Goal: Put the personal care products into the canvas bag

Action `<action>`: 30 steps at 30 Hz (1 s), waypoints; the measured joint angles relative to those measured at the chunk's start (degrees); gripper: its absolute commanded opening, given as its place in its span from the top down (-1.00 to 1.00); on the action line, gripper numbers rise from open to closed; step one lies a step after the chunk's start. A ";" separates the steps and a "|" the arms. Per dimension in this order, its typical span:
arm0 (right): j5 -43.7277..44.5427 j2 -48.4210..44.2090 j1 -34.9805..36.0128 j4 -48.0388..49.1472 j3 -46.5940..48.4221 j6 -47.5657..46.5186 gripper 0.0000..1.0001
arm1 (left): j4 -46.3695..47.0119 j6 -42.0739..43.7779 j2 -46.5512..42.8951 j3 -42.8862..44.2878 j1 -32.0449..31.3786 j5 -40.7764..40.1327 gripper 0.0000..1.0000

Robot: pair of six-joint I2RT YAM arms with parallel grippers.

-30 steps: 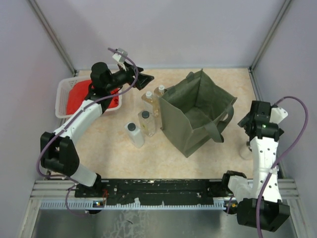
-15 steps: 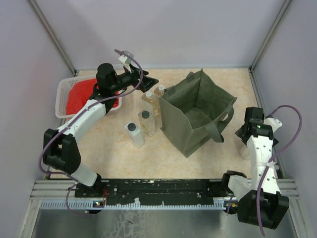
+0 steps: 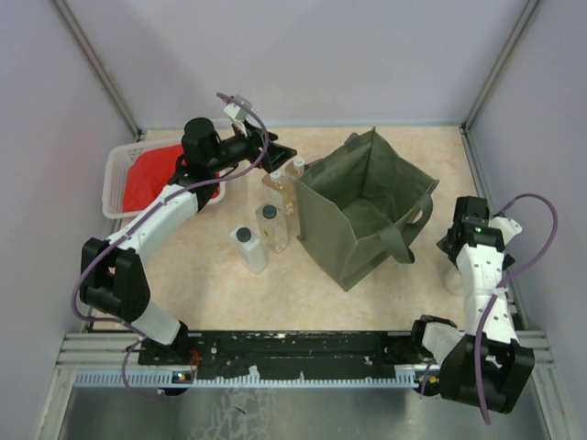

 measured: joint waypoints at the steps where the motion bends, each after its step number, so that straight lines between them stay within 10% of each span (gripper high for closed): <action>1: -0.07 0.59 -0.70 0.44 -0.04 -0.24 -0.97 | -0.09 0.11 0.00 0.00 -0.04 -0.07 -1.00; 14: -2.38 1.73 -6.75 5.05 -2.78 -2.86 -0.72 | -1.01 0.63 0.00 0.00 -0.22 -0.55 -1.00; 23: -3.28 2.43 -6.97 7.45 -3.63 -4.44 0.59 | -1.53 0.70 0.00 0.00 -0.26 -0.83 -1.00; 30: -6.34 2.40 -7.08 9.05 -3.56 -8.92 1.00 | -2.73 0.83 0.00 0.00 -0.26 -1.46 -1.00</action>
